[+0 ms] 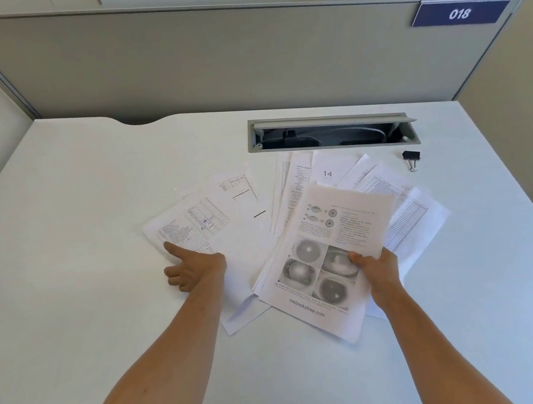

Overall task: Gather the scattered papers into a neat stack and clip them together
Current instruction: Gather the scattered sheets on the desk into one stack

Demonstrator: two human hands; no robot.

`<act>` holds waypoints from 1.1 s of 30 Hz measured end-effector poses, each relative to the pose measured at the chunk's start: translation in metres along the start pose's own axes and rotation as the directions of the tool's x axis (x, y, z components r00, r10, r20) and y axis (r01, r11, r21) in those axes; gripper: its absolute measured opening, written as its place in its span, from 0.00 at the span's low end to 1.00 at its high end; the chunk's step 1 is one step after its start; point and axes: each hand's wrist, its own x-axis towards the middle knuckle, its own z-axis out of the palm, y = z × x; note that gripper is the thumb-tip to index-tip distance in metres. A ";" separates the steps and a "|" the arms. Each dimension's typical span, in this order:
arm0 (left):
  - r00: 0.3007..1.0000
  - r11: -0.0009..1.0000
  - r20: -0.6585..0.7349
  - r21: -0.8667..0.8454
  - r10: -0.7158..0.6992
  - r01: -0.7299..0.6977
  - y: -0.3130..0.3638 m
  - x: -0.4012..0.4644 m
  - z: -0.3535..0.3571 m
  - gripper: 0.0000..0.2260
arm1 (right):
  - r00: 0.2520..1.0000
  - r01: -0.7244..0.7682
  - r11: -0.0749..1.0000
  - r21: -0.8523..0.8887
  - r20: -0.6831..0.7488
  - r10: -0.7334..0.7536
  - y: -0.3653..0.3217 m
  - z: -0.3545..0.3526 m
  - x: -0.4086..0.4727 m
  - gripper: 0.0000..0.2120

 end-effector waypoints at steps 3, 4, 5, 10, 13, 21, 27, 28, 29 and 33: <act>0.999 0.996 0.035 -0.090 0.031 -0.028 0.001 -0.002 0.001 0.51 | 1.000 -0.003 1.000 -0.013 0.010 0.003 0.006 0.000 0.001 0.14; 0.998 0.992 0.043 -0.124 0.042 -0.037 0.002 -0.002 0.001 0.50 | 1.000 -0.007 1.000 -0.017 0.013 0.007 0.008 0.000 0.002 0.14; 0.997 0.986 0.051 -0.159 0.053 -0.044 0.002 -0.003 0.001 0.49 | 1.000 -0.013 1.000 -0.019 0.017 0.013 0.009 0.000 0.001 0.13; 0.999 0.958 0.045 -0.288 0.026 -0.012 -0.006 0.006 -0.010 0.48 | 1.000 -0.023 0.999 -0.024 0.017 0.023 0.010 -0.001 0.001 0.13; 0.996 0.952 0.079 -0.300 -0.039 0.061 -0.010 0.008 -0.016 0.39 | 0.999 -0.019 0.999 -0.046 0.030 0.020 0.012 -0.001 0.002 0.13; 0.994 0.992 0.011 0.057 0.109 -0.109 0.000 -0.009 -0.008 0.28 | 0.999 0.025 0.993 -0.115 0.044 -0.020 0.015 0.002 0.000 0.14; 0.979 0.980 0.057 0.021 0.194 -0.196 0.007 -0.013 -0.004 0.31 | 0.999 0.031 0.990 -0.136 0.047 -0.025 0.018 0.002 0.000 0.13; 0.978 0.979 0.064 0.008 0.200 -0.201 0.008 -0.014 -0.005 0.31 | 0.999 0.032 0.989 -0.141 0.047 -0.026 0.018 0.002 -0.001 0.13; 0.977 0.980 0.073 -0.010 0.200 -0.199 0.010 -0.014 -0.005 0.31 | 0.998 0.034 0.989 -0.145 0.048 -0.027 0.018 0.002 0.000 0.13; 0.980 0.981 0.127 -0.138 0.151 -0.134 0.014 -0.014 -0.010 0.32 | 0.998 0.036 0.989 -0.141 0.054 -0.029 0.017 0.001 -0.002 0.13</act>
